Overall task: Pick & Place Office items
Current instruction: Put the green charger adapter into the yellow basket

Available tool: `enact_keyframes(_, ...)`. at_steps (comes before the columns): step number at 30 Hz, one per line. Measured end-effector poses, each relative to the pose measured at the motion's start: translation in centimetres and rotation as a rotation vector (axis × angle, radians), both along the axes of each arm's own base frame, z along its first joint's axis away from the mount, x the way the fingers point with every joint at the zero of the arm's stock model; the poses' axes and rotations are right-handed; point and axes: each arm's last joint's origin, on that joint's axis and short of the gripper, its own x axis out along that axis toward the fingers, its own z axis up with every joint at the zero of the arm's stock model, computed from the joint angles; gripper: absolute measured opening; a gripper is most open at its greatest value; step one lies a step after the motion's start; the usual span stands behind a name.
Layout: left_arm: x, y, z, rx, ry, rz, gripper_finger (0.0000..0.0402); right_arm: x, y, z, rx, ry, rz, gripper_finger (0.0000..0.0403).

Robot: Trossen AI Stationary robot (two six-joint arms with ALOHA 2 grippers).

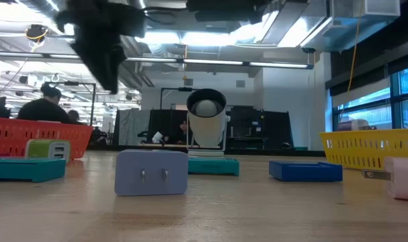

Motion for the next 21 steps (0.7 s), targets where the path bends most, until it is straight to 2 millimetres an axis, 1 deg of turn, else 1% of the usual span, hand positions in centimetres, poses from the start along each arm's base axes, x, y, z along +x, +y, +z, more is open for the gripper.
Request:
enact_keyframes(3,-0.3,-1.2,-0.6,-0.079,0.042,-0.048,0.0207,0.0,0.0,0.0,-0.005,0.000,-0.002,0.0222)
enact_keyframes(6,-0.6,-2.3,-1.9,-0.120,0.081,-0.078,0.0212,0.0,0.0,0.0,-0.006,0.001,-0.001,0.0222)
enact_keyframes(11,-1.9,-3.7,-4.0,-0.142,0.169,-0.068,0.0219,-0.1,0.2,0.0,-0.006,0.009,0.016,0.0222)
enact_keyframes(17,-2.5,-5.3,-5.1,-0.191,0.155,-0.103,0.0216,-0.1,0.2,0.0,0.003,0.005,0.030,0.0222)
enact_keyframes(21,-2.7,-6.0,-6.5,-0.178,0.148,-0.119,0.0216,0.0,0.3,0.0,0.018,0.006,0.060,0.0222)
